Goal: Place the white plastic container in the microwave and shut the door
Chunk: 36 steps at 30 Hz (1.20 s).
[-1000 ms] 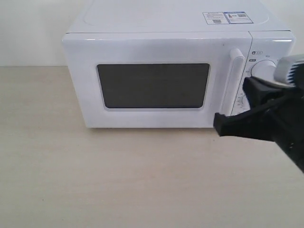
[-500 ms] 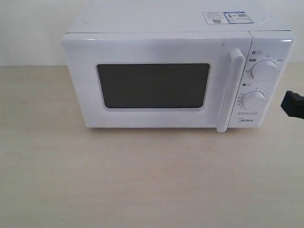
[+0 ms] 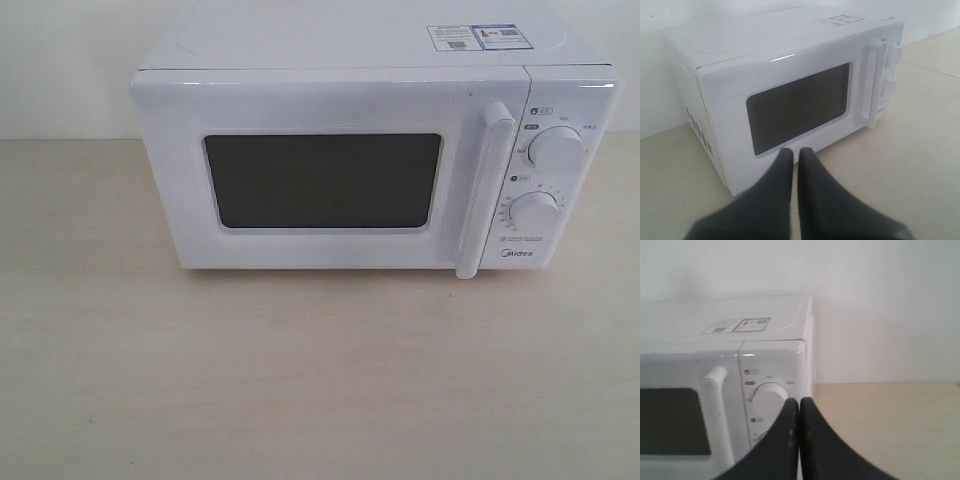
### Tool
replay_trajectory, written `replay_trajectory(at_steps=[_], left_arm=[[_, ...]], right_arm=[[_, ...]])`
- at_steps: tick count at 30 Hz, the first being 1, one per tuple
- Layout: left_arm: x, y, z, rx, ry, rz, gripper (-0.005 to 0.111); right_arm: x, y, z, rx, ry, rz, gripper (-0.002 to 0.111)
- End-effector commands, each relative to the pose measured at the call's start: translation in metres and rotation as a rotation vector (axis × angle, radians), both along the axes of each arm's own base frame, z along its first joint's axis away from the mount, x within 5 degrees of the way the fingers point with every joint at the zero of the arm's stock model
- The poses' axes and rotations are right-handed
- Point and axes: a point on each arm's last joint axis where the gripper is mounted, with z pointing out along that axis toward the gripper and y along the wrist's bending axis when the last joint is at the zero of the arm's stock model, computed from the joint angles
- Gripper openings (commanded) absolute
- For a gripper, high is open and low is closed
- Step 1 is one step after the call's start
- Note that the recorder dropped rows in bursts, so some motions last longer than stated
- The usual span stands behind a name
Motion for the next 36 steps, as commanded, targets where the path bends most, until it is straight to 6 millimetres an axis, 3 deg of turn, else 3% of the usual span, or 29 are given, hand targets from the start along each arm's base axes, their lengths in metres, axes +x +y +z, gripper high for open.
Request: replay_trajectory(at_steps=[1,23,30,36], left_arm=[[0.000,0.000,-0.001,-0.004,0.006,0.002,0.004],[0.000,0.000,-0.001,-0.004,0.006,0.002,0.004],[0.000,0.000,-0.001,-0.004,0.006,0.002,0.004],[0.000,0.000,-0.001,-0.004,0.006,0.002,0.004]], right_arm=[[-0.017,-0.005,-0.013,-0.022,-0.052,-0.047,0.000],[-0.022,-0.001,-0.014,0.066,-0.066,0.001,0.000],[-0.022,0.000,-0.020,-0.032,-0.019,0.010,0.000],[-0.028,-0.004,-0.019,0.002,-0.040,-0.024,0.000]])
